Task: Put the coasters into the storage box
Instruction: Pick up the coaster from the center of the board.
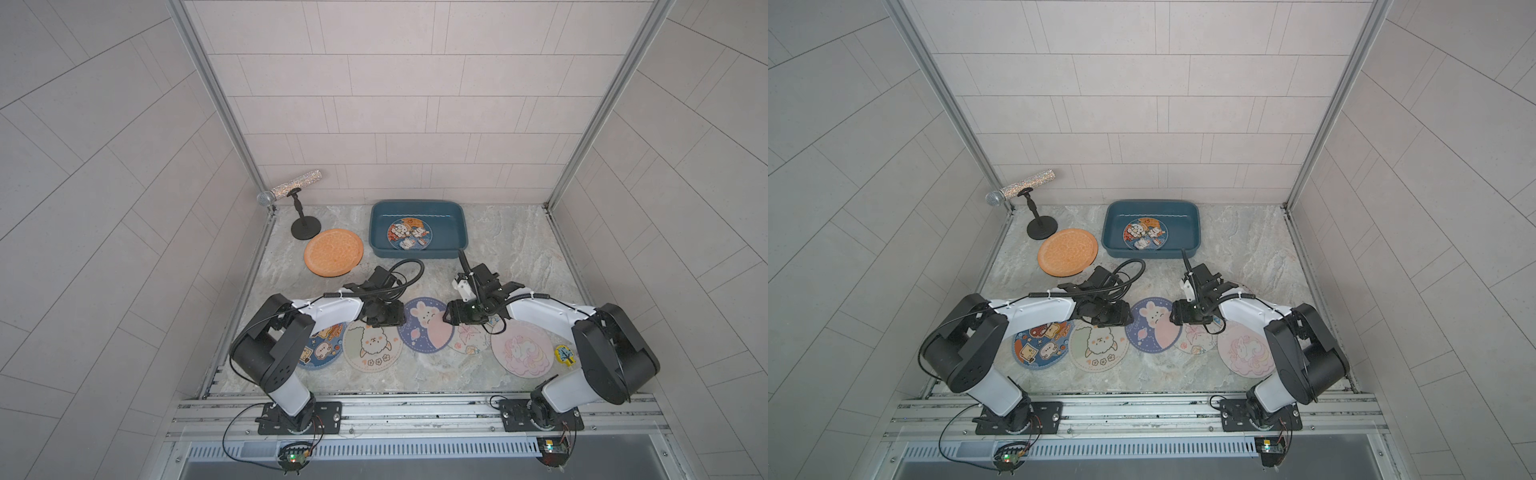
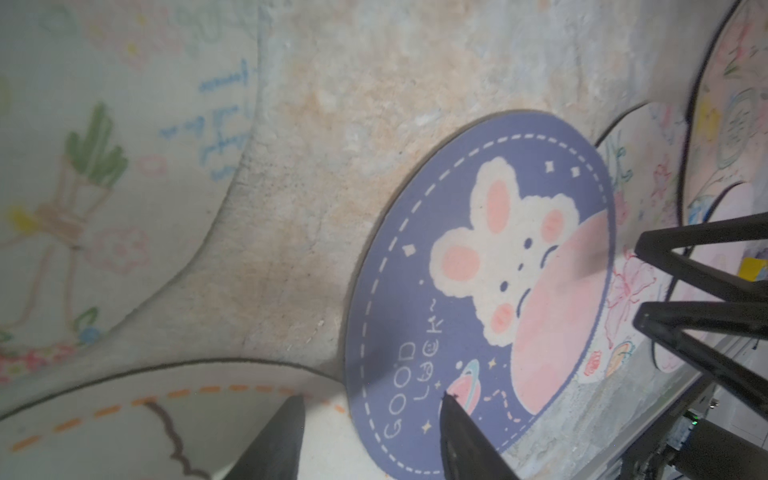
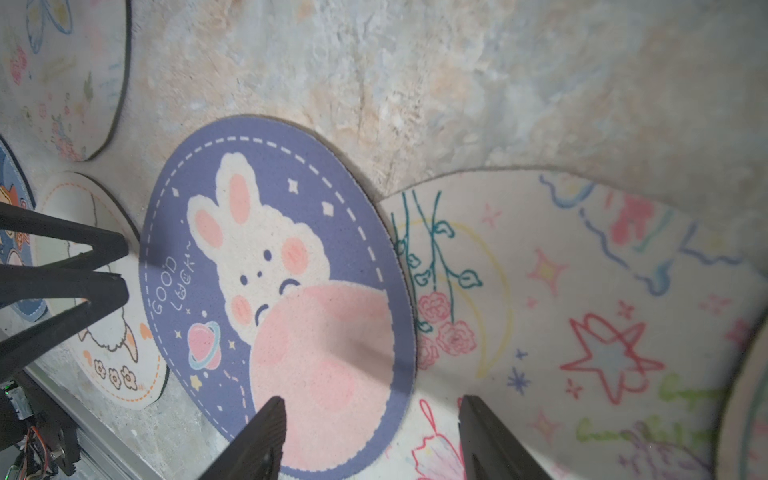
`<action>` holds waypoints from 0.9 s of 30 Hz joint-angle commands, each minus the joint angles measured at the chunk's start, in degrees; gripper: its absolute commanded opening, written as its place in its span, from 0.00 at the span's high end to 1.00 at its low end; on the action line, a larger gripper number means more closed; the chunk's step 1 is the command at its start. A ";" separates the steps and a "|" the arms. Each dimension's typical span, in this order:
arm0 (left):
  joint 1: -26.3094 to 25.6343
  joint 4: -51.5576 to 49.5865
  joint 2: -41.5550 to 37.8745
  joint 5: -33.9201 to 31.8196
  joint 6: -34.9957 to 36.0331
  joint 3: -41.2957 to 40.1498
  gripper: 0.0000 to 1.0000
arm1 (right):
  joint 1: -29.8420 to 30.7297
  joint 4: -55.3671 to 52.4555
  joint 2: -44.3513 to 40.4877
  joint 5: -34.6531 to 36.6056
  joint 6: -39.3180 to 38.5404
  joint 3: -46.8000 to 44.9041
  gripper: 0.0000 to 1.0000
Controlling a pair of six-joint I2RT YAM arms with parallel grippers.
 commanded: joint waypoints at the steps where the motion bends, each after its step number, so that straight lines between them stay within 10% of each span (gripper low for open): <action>1: -0.60 -2.87 2.12 0.07 0.55 1.54 0.44 | 0.28 1.09 0.81 1.41 1.06 -0.06 0.31; 27: -0.98 -4.76 6.02 2.61 1.83 3.77 0.55 | 3.08 2.63 4.33 -0.12 2.51 0.17 0.39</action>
